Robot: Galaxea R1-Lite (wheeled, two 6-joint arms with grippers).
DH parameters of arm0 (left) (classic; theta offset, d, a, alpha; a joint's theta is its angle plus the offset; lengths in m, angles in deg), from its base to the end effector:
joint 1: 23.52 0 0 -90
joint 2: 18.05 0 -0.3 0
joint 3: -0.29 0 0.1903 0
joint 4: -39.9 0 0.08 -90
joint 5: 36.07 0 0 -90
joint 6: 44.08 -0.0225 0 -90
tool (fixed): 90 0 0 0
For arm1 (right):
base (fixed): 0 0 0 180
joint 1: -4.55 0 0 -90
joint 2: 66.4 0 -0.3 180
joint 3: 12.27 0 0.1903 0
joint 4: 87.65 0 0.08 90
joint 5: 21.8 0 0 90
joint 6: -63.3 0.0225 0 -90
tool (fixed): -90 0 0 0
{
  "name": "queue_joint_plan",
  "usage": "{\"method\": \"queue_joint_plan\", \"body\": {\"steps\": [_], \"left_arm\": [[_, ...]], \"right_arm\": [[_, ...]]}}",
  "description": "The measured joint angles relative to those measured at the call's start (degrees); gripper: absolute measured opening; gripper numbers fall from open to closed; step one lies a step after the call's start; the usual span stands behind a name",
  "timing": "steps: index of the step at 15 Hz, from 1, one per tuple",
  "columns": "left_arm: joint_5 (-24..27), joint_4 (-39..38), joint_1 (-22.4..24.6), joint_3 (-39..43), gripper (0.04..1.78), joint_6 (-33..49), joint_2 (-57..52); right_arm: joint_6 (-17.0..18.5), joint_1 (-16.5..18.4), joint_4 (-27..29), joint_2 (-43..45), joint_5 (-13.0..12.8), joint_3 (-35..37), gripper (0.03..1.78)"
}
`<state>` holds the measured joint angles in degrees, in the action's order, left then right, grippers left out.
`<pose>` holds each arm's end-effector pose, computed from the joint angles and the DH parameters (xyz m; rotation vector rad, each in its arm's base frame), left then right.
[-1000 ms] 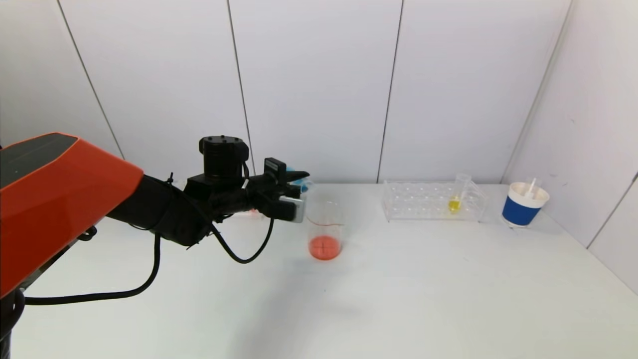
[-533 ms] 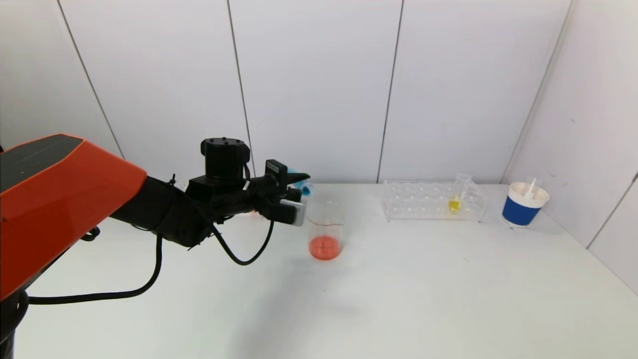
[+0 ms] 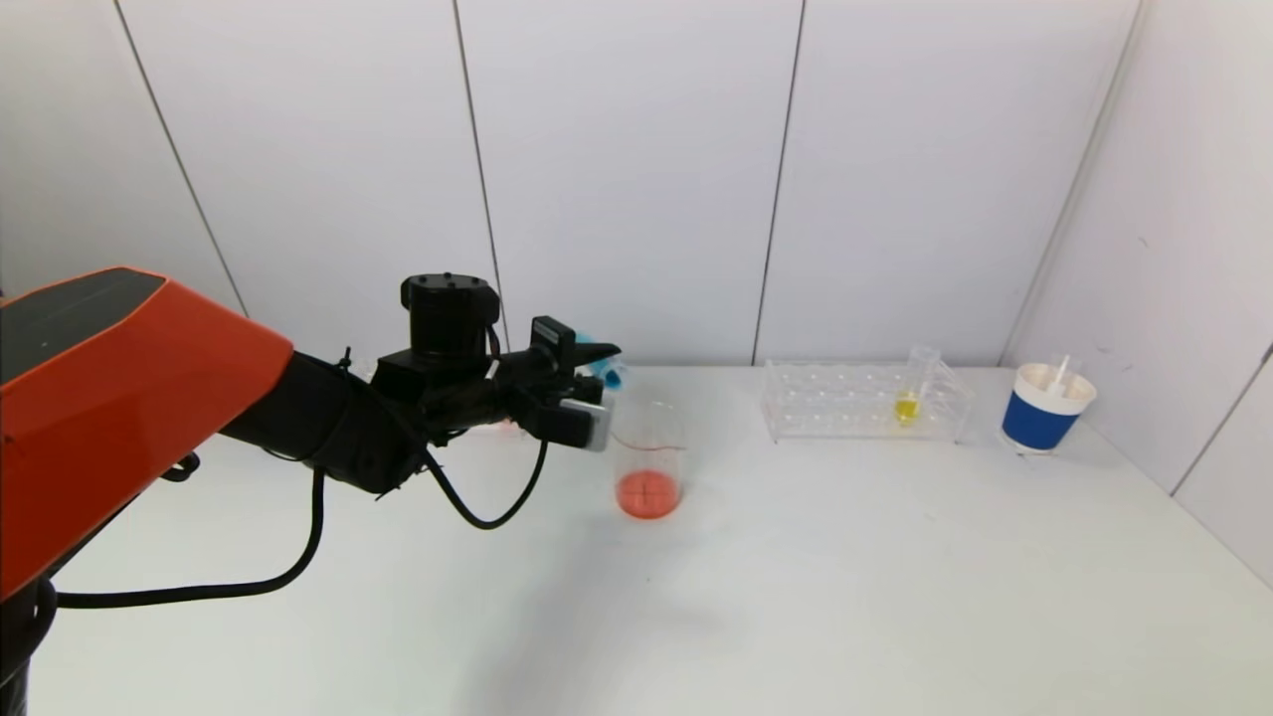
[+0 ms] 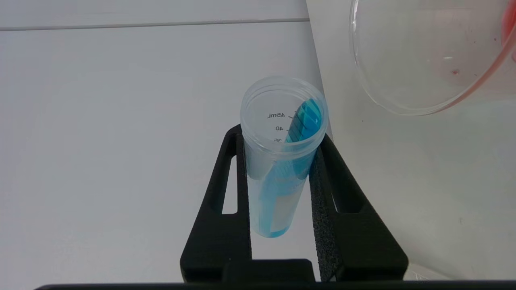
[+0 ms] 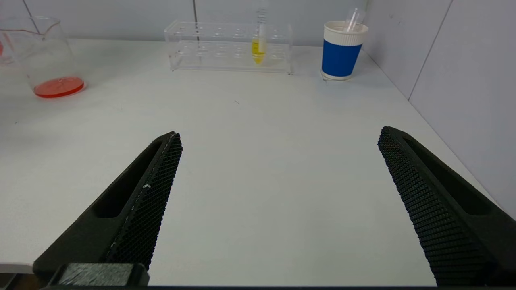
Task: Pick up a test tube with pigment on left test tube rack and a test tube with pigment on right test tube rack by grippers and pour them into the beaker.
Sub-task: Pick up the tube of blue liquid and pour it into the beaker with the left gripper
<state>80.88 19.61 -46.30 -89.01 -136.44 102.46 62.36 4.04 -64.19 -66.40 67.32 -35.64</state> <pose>0.3771 -0.1694 0.1409 1.4882 -0.5413 -0.8215 -0.0228 -0.0005 0.0753 -0.0164 0.0016 -0.0064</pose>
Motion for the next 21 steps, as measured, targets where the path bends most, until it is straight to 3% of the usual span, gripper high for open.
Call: {"method": "queue_joint_plan", "body": {"steps": [10, 21], "left_arm": [[-2.5, -0.9, -1.7, -0.3, 0.44, -1.0, 1.2], [-1.8, -0.9, -1.9, -0.5, 0.44, -5.8, 0.6]], "right_arm": [[0.0, 0.0, 0.0, 0.0, 0.0, 0.0, 1.77], [0.0, 0.0, 0.0, 0.0, 0.0, 0.0, 1.77]]}}
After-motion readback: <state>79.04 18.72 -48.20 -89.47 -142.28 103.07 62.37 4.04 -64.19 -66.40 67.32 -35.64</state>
